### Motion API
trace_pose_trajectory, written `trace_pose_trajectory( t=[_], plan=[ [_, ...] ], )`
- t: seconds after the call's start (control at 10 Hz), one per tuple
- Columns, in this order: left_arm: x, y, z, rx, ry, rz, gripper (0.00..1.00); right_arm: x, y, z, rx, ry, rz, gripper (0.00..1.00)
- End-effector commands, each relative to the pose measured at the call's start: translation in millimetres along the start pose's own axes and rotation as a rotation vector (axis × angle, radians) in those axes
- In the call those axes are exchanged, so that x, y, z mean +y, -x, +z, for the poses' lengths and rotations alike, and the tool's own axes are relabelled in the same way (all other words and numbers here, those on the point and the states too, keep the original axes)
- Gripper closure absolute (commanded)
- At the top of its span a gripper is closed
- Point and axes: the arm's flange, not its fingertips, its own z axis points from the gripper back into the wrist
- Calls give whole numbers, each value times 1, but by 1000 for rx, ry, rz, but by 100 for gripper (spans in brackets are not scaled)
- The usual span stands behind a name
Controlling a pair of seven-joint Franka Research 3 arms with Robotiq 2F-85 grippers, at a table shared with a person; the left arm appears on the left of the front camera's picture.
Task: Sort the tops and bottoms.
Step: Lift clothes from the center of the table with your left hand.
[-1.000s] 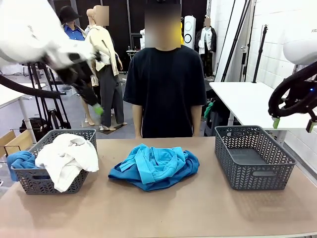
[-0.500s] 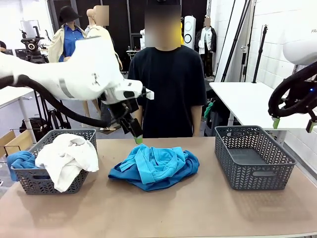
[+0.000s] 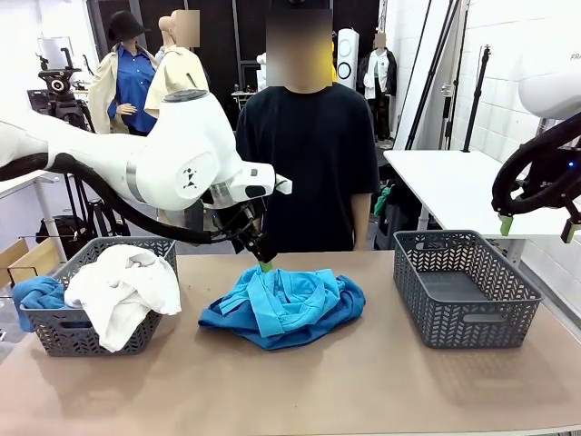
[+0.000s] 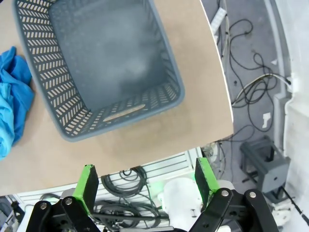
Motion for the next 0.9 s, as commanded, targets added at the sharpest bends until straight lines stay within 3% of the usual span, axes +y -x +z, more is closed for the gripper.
trace_pose_trajectory(
  t=[0.0,0.3,0.8],
  plan=[
    [-3,-10,-38,28,17,155,0,-1,1,0,0,-3,6,0],
    [4,-15,-72,60,-122,259,0,-1,1,0,0,-3,6,0],
    [-3,-15,-120,80,-142,326,0,-1,1,0,0,-3,6,0]
  ],
)
